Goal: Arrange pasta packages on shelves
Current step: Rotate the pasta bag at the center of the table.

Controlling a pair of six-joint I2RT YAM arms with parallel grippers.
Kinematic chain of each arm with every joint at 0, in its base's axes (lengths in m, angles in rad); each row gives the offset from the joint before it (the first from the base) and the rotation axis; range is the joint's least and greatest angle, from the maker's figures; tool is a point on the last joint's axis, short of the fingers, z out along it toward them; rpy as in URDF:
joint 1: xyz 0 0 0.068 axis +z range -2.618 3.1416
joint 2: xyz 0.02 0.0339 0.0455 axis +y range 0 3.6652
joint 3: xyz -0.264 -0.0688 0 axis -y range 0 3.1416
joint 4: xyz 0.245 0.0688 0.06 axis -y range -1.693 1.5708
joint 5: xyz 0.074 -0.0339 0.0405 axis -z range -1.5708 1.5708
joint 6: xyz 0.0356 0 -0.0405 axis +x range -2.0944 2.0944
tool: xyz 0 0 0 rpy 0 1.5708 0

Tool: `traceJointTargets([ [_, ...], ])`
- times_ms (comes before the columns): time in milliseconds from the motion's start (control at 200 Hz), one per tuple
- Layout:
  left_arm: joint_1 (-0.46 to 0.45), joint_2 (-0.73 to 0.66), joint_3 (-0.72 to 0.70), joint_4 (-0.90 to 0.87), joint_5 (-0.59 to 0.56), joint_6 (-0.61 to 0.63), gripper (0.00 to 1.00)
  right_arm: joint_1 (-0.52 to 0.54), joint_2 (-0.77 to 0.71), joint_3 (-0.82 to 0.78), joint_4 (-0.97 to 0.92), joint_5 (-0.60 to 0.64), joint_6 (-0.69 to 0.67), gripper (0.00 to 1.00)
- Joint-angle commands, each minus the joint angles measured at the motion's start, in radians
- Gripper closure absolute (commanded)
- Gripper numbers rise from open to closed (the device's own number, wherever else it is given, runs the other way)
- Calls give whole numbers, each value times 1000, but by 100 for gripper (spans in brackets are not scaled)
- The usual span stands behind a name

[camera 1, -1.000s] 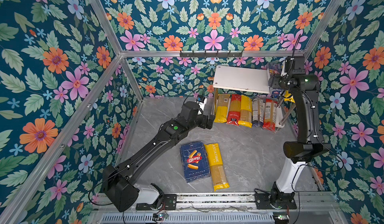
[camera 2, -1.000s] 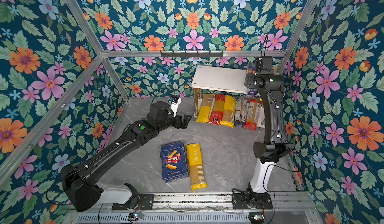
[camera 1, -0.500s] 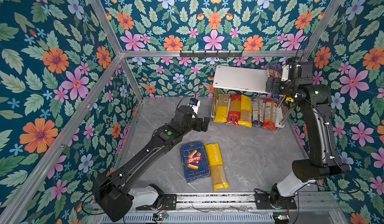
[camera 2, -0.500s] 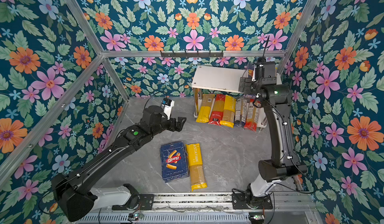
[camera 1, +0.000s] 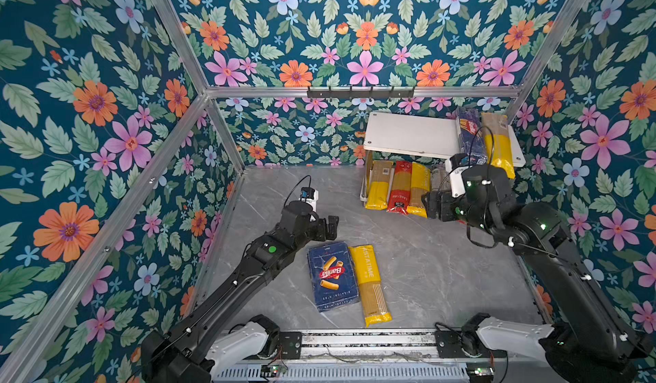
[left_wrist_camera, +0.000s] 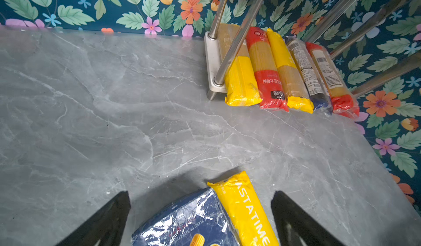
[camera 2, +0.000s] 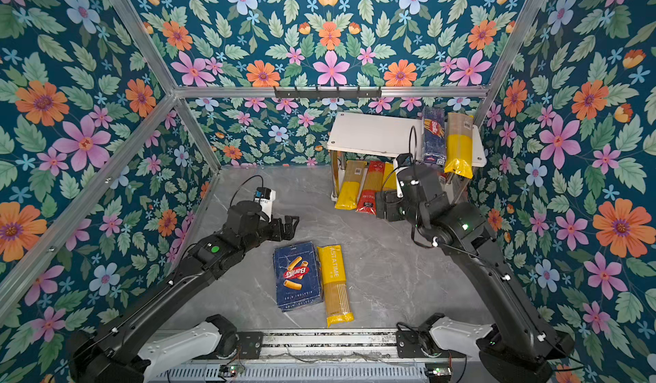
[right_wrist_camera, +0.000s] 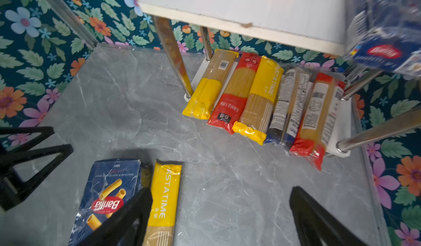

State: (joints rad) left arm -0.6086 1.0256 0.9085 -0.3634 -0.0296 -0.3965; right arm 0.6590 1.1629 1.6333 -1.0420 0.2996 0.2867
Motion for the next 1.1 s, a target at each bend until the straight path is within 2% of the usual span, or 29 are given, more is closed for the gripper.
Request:
traceJointTargets([
  [0, 4, -26, -51, -17, -22, -56, 0, 114, -23, -67, 12, 95, 92, 6],
  [95, 6, -46, -97, -17, -27, -85, 0, 203, -27, -126, -7, 135, 142, 6],
  [225, 7, -80, -130, -22, -29, -112, 0, 272, -40, -253, 17, 101, 212, 7],
  [440, 7, -165, -153, -56, -70, -125, 0, 306, -80, -520, 114, -18, 336, 7],
  [590, 7, -189, -211, -71, -90, -149, 0, 352, -66, -629, 180, -56, 414, 7],
  [810, 7, -208, -297, -55, -83, -194, 0, 404, 39, -745, 337, -135, 489, 7],
  [1095, 7, -234, -323, -72, -93, -216, 0, 442, 246, -742, 464, -182, 502, 7],
])
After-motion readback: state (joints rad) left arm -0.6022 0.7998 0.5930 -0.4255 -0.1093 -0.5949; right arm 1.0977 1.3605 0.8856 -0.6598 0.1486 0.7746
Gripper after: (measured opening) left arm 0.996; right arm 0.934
